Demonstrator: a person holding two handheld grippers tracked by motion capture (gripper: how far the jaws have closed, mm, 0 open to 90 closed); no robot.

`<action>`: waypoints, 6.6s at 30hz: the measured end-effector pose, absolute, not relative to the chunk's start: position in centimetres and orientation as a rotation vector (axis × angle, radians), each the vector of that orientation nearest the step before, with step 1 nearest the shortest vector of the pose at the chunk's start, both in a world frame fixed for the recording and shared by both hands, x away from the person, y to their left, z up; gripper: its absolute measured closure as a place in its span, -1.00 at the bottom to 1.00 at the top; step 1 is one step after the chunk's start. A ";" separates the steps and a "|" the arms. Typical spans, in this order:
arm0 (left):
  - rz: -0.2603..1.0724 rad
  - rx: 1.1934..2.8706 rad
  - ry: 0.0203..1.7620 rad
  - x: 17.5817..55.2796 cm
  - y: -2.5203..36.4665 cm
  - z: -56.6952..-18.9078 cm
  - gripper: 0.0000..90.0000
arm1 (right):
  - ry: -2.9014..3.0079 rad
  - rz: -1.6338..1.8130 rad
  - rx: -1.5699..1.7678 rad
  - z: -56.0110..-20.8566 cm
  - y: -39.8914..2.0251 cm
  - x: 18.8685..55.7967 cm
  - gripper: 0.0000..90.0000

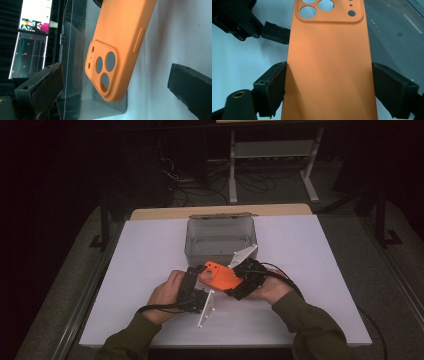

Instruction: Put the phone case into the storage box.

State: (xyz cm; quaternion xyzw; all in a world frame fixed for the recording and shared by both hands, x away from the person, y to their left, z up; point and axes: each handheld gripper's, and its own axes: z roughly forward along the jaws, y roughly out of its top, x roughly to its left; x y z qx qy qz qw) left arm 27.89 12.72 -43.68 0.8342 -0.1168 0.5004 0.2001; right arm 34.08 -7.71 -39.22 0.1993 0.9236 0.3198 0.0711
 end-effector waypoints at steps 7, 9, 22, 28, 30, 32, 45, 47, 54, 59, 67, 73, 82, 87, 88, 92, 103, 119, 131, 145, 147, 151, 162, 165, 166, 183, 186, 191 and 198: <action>1.447 2.315 -0.336 27.5 12.9 -43.8 -1.00 | 2.777 0.967 0.597 -39.1 -7.5 34.0 -0.65; 1.452 2.309 -0.332 27.4 12.9 -43.7 -1.00 | 2.774 0.971 0.601 -39.0 -7.5 34.0 -0.65; 1.505 2.288 -0.348 27.1 13.0 -43.8 -1.00 | 2.787 0.980 0.590 -38.6 -6.7 34.2 -0.65; 1.528 2.274 -0.352 27.1 13.0 -43.9 -1.00 | 2.790 0.990 0.567 -38.3 -5.7 34.5 -0.65; 1.547 2.275 -0.360 27.0 13.1 -43.8 -1.00 | 2.792 0.993 0.564 -38.2 -5.5 34.5 -0.65; 1.553 2.276 -0.365 27.1 13.1 -43.9 -1.00 | 2.796 0.994 0.561 -38.1 -5.2 34.6 -0.65; 1.597 2.276 -0.385 27.3 12.9 -44.6 -1.00 | 2.824 0.979 0.550 -38.1 -3.8 35.3 -0.65; 1.599 2.283 -0.393 27.3 12.9 -44.7 -1.00 | 2.824 0.982 0.547 -38.1 -3.8 35.4 -0.65; 1.619 2.265 -0.403 27.1 12.9 -44.7 -0.88 | 2.822 0.979 0.538 -38.1 -3.8 35.3 -0.65; 1.647 2.280 -0.420 27.1 13.0 -44.7 -0.86 | 2.825 0.978 0.535 -38.1 -3.7 35.3 -0.65; 1.679 2.269 -0.432 27.0 13.0 -44.8 -0.71 | 2.824 0.984 0.538 -38.1 -3.6 35.2 -0.65; 1.695 2.261 -0.450 26.9 13.0 -44.9 -0.62 | 2.824 0.982 0.533 -38.1 -3.7 35.3 -0.65; 1.708 2.205 -0.476 26.7 12.7 -45.2 -0.34 | 2.829 0.987 0.543 -38.1 -3.6 35.2 -0.65; 1.729 2.215 -0.494 26.5 12.6 -45.2 -0.21 | 2.829 0.989 0.548 -38.2 -3.6 35.3 -0.65; 1.732 2.216 -0.495 26.5 12.6 -45.2 -0.19 | 2.828 0.991 0.547 -38.2 -3.6 35.3 -0.65; 1.745 2.225 -0.515 26.2 12.5 -45.1 -0.11 | 2.828 0.992 0.551 -38.2 -3.6 35.3 -0.65; 1.742 2.218 -0.503 26.1 12.3 -45.0 0.23 | 2.828 0.993 0.565 -38.2 -3.6 35.4 -0.65; 1.747 2.209 -0.535 25.8 12.1 -44.8 0.45 | 2.832 0.998 0.565 -38.3 -3.6 35.5 -0.65; 1.719 2.225 -0.542 25.7 12.1 -44.8 0.61 | 2.842 1.016 0.582 -38.3 -3.8 35.7 -0.65; 1.741 2.218 -0.605 25.6 12.2 -44.5 0.70 | 2.873 1.052 0.607 -38.2 -4.2 36.0 -0.65; 1.752 2.211 -0.619 25.5 12.2 -44.5 0.72 | 2.879 1.061 0.607 -38.2 -4.3 36.1 -0.66; 1.747 2.208 -0.632 25.5 12.2 -44.4 0.74 | 2.898 1.087 0.627 -38.3 -4.5 36.3 -0.66; 1.733 2.216 -0.653 25.4 12.2 -44.3 0.76 | 2.939 1.120 0.654 -38.6 -4.8 36.7 -0.66; 1.726 2.212 -0.650 25.4 12.2 -44.2 0.77 | 2.938 1.132 0.651 -38.6 -4.9 36.6 -0.66; 1.728 2.210 -0.642 25.4 12.3 -44.1 0.77 | 2.936 1.139 0.652 -38.6 -4.9 36.6 -0.66; 1.694 2.249 -0.592 26.0 13.0 -44.1 0.77 | 2.818 1.200 0.713 -36.8 -7.4 36.0 -0.69; 1.693 2.257 -0.582 26.0 13.2 -44.0 0.77 | 2.791 1.209 0.733 -36.6 -8.4 35.7 -0.69; 1.687 2.267 -0.571 26.1 13.4 -43.9 0.77 | 2.746 1.199 0.769 -36.5 -9.9 35.2 -0.69; 1.686 2.279 -0.564 26.1 13.5 -43.9 0.77 | 2.693 1.147 0.841 -37.4 -11.8 34.2 -0.70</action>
